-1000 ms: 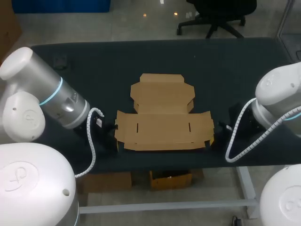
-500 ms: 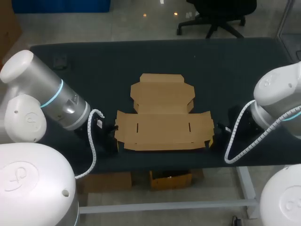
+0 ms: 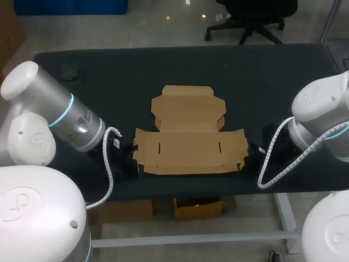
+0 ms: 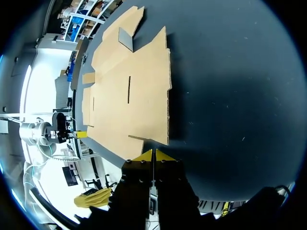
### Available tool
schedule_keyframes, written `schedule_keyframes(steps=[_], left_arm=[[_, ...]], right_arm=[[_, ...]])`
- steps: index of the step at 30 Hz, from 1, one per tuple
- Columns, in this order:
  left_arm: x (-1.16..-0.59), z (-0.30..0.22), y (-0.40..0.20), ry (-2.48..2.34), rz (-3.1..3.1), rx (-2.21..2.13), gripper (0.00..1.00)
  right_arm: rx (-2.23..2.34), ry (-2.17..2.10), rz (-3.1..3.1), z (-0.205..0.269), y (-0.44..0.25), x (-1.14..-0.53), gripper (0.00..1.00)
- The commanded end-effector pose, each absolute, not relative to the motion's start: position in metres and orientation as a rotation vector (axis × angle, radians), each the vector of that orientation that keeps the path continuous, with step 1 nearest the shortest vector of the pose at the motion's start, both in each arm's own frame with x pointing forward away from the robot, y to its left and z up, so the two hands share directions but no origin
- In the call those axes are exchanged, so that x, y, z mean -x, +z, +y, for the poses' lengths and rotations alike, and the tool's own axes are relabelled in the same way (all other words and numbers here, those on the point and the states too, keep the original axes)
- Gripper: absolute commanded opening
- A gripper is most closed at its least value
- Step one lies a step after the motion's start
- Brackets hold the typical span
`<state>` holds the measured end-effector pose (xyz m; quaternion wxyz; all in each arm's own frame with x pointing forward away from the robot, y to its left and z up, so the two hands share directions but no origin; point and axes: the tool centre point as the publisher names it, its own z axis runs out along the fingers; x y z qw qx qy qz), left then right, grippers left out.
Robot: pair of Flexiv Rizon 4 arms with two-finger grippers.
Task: Assemble the packaging by folding the flat box into shape, placing the metal phone stand inside, and closing the box properly
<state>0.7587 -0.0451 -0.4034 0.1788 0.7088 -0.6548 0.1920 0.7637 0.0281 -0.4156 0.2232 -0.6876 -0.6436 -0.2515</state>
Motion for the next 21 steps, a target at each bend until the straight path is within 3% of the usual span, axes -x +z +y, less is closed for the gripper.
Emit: schedule_keyframes(steps=[1,21], left_arm=[[-0.7601,-0.0464,-0.4075,0.548,-1.851,-2.001,0.0],[-0.7641,-0.0506,-0.4138,0.539,-1.842,-1.99,0.0]], right_arm=[[1.888,-0.706,-1.768,0.0292,-0.4189,-0.7656,0.0],[1.886,-0.699,-1.765,0.0322,-0.4199,-0.7655,0.0]])
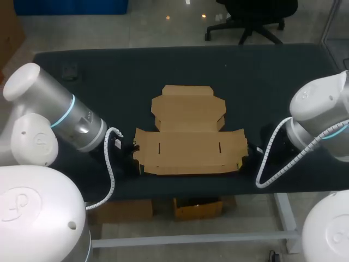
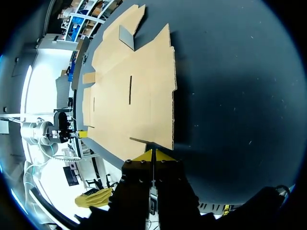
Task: Assemble the packaging by folding the flat box into shape, placing the metal phone stand inside, and closing the box properly
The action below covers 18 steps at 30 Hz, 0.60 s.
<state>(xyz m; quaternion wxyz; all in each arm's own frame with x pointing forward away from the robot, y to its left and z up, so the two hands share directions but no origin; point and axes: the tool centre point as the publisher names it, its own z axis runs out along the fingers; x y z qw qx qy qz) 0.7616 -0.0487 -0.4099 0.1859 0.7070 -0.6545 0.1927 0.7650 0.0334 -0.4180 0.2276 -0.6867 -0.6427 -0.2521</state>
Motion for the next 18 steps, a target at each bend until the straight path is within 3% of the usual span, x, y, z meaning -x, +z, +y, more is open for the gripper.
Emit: schedule_keyframes(steps=[1,18], left_arm=[[-0.7642,-0.0507,-0.414,0.538,-1.841,-1.99,0.0],[-0.7643,-0.0579,-0.4154,0.535,-1.839,-1.966,0.0]], right_arm=[[1.886,-0.698,-1.765,0.0322,-0.4199,-0.7655,0.0],[1.89,-0.694,-1.758,0.0344,-0.4214,-0.7655,0.0]])
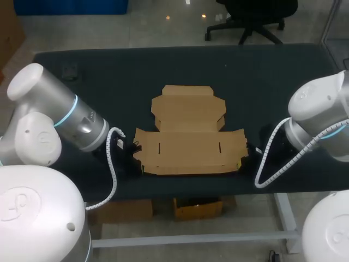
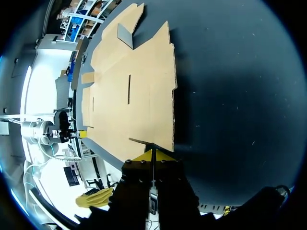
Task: Assemble the packaging by folding the flat box into shape, placing the metal phone stand inside, and closing the box properly
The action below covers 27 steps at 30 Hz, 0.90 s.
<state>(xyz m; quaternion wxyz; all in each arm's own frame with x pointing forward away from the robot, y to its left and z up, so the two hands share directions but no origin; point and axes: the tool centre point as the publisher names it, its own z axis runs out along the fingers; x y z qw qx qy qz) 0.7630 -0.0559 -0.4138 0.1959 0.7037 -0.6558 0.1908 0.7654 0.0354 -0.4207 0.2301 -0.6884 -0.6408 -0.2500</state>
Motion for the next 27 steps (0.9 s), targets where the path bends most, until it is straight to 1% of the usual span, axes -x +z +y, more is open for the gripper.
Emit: schedule_keyframes(steps=[1,27], left_arm=[[-0.7643,-0.0585,-0.4154,0.536,-1.841,-1.964,0.0],[-0.7616,-0.066,-0.4059,0.553,-1.891,-1.923,0.0]], right_arm=[[1.89,-0.694,-1.756,0.0344,-0.4214,-0.7654,0.0],[1.896,-0.71,-1.755,0.0386,-0.4146,-0.7671,0.0]])
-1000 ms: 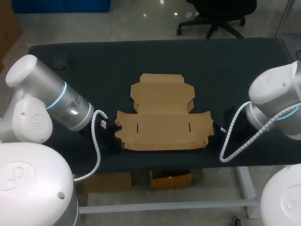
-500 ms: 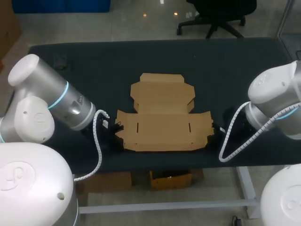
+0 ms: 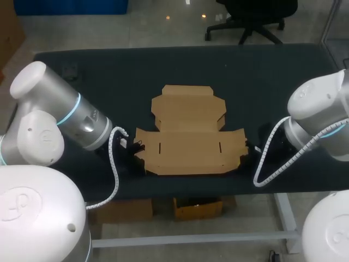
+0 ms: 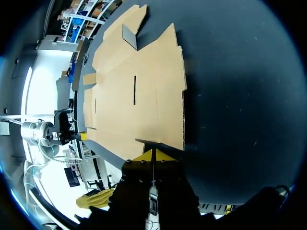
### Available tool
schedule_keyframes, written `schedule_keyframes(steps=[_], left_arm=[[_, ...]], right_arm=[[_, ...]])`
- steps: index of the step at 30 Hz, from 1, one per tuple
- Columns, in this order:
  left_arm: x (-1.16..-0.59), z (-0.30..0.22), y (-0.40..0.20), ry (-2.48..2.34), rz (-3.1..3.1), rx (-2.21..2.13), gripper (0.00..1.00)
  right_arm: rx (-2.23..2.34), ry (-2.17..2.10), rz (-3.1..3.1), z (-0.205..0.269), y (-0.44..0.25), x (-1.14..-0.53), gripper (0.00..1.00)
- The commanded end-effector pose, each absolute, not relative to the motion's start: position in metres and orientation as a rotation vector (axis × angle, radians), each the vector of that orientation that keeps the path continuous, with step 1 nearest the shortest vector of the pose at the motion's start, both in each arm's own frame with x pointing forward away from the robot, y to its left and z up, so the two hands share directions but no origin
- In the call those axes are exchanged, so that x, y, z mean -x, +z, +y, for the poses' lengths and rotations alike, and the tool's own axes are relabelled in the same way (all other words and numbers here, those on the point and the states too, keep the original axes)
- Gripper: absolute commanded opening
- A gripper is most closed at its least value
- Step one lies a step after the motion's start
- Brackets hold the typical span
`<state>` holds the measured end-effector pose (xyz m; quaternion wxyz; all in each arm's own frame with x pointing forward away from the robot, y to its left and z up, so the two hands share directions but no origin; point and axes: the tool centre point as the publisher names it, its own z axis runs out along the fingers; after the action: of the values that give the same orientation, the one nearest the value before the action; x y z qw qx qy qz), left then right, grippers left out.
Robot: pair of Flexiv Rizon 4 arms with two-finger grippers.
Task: Assemble the packaging by folding the flat box into shape, placing the metal phone stand inside, and closing the box properly
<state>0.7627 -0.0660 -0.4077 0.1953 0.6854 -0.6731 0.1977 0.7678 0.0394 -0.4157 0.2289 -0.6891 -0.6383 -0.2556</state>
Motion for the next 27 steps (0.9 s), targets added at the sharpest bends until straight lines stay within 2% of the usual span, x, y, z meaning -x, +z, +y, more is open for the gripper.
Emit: schedule_keyframes(steps=[1,27], left_arm=[[-0.7616,-0.066,-0.4058,0.553,-1.892,-1.922,0.0],[-0.7635,-0.0691,-0.4137,0.535,-1.879,-1.908,0.0]], right_arm=[[1.896,-0.71,-1.756,0.0386,-0.4146,-0.7672,0.0],[1.895,-0.694,-1.748,0.0416,-0.419,-0.7667,0.0]])
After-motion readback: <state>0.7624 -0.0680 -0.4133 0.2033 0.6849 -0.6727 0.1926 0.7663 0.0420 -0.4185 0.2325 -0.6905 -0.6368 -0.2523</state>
